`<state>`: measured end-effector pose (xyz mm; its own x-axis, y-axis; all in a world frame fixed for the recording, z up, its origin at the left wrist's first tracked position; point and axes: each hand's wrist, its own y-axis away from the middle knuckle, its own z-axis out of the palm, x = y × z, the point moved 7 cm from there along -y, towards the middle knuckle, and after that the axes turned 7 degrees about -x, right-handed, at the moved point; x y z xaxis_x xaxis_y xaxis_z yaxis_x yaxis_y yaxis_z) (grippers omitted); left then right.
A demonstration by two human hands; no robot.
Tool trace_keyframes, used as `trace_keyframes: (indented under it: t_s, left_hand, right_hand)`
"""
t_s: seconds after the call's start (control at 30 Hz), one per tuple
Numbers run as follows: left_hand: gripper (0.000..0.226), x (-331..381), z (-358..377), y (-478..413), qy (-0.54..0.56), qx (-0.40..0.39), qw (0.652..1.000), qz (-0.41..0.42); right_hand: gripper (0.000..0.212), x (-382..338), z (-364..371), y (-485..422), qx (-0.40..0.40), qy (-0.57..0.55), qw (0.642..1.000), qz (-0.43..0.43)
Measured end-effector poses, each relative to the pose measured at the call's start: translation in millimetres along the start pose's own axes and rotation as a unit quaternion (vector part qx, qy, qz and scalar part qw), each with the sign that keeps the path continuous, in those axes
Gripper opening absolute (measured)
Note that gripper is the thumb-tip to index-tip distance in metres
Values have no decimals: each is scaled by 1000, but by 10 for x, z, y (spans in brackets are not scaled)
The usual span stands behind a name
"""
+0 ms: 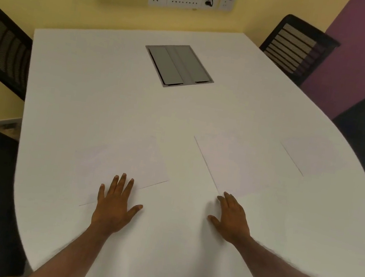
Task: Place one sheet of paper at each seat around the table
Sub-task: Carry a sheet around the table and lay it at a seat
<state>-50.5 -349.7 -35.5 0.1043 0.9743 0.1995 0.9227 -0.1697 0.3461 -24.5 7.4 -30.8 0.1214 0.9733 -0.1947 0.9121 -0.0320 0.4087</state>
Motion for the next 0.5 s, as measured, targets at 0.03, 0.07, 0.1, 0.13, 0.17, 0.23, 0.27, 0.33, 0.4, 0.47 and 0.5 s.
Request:
trace_keyframes:
  t_s: [0.03, 0.07, 0.1, 0.13, 0.17, 0.23, 0.27, 0.33, 0.4, 0.47, 0.5]
  left_hand:
    - [109, 146, -5, 7, -3, 3, 1000, -1]
    - [109, 257, -5, 14, -6, 5, 1000, -4]
    - [109, 371, -6, 21, -8, 7, 1000, -7]
    - [109, 522, -8, 31, -11, 10, 1000, -9]
    - [110, 674, -3, 45, -11, 12, 1000, -10]
    - [112, 1004, 18, 87, -8, 15, 1000, -12]
    - [114, 1192, 35, 115, -10, 18, 1000, -13]
    - [116, 1570, 90, 193, -16, 14, 1000, -10]
    - [115, 1908, 123, 263, -15, 20, 1000, -13]
    - [110, 2207, 127, 300, -24, 24, 999, -12]
    - [105, 2340, 131, 323, -30, 22, 999, -11]
  right_hand:
    - [73, 105, -48, 18, 3, -3, 1000, -2]
    - [73, 179, -97, 23, 7, -5, 1000, -7]
    - [73, 254, -151, 26, 11, -3, 1000, -14]
    - [73, 359, -215, 41, 17, 0, 1000, -24]
    - [72, 470, -276, 57, 19, 4, 999, -35]
    - [73, 715, -386, 89, 19, 7, 998, -54]
    - [74, 842, -448, 106, 22, 13, 997, -66]
    - [76, 1063, -560, 145, 21, 24, 995, -97]
    - [78, 1259, -657, 177, 28, 45, 990, -131]
    - [78, 1448, -737, 191, 33, 65, 985, -156]
    - [79, 1540, -766, 186, 31, 78, 983, -163]
